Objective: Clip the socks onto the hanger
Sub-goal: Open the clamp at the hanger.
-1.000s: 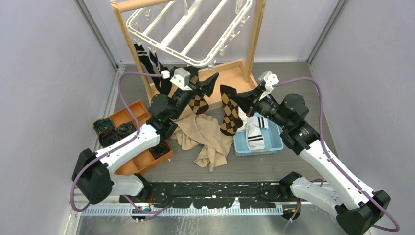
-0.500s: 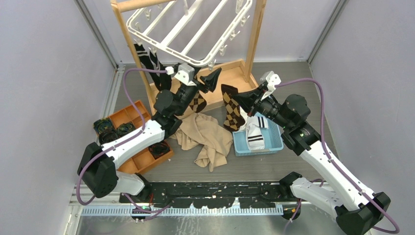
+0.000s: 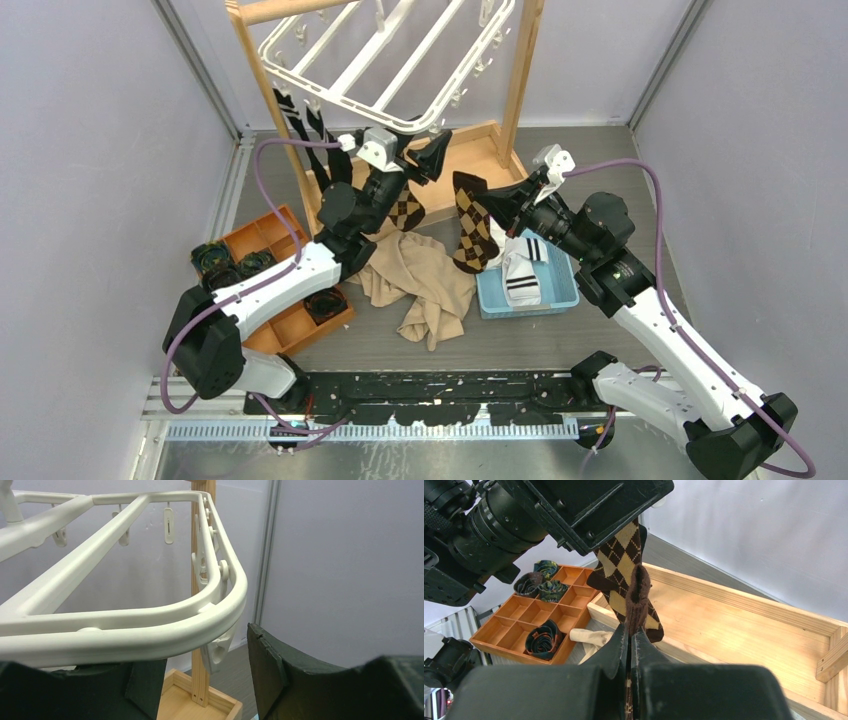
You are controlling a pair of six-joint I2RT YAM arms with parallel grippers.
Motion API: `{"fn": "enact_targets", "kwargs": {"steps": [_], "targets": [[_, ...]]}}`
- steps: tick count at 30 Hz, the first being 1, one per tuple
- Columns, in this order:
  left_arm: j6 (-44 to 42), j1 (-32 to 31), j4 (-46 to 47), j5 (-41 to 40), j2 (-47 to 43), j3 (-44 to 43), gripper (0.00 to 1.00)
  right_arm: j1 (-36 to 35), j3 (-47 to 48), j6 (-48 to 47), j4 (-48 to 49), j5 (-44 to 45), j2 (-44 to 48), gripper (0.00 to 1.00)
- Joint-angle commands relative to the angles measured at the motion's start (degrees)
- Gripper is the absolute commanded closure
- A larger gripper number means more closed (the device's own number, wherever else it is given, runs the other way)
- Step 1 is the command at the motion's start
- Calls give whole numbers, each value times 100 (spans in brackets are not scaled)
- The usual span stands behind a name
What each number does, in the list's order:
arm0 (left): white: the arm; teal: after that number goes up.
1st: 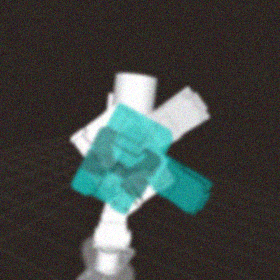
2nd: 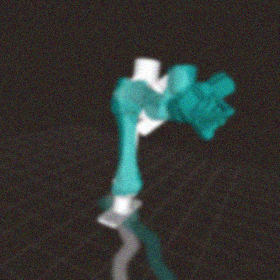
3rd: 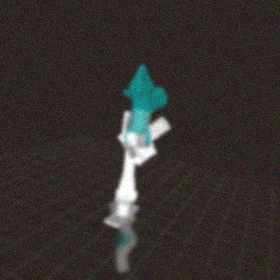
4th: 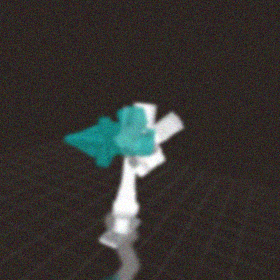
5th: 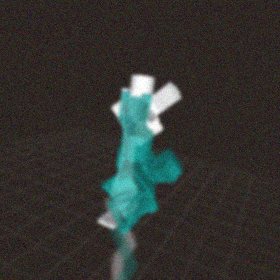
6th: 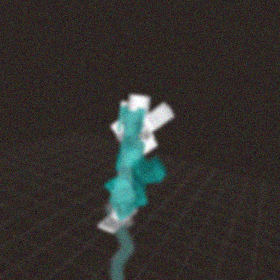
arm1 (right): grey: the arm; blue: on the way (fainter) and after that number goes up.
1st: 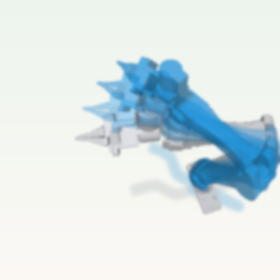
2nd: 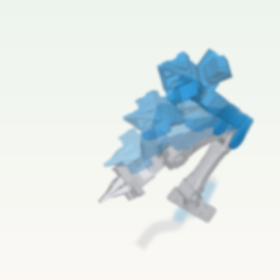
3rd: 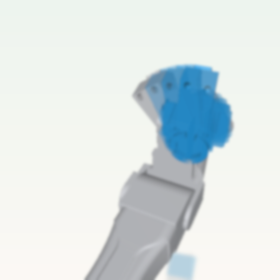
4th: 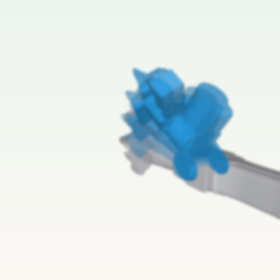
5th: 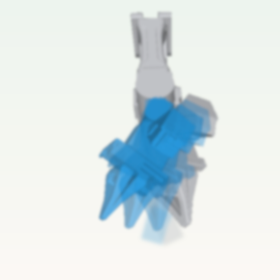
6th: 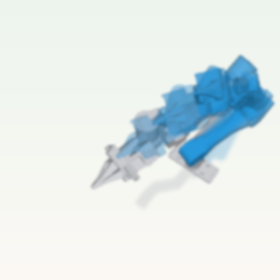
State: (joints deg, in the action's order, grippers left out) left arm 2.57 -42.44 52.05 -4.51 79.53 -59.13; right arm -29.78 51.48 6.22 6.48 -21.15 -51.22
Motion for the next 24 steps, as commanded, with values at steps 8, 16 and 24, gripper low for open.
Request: {"fn": "enact_targets", "kwargs": {"steps": [8,16,24], "targets": [[121,-101,700,-252,-158,41,42,43,11,88,437,-108,47,99],[95,-168,801,-319,-257,262,42,62,26,99,451,-140,28,99],[96,-177,944,-404,-264,310,45,88,4,123,449,-170,37,99]]}}
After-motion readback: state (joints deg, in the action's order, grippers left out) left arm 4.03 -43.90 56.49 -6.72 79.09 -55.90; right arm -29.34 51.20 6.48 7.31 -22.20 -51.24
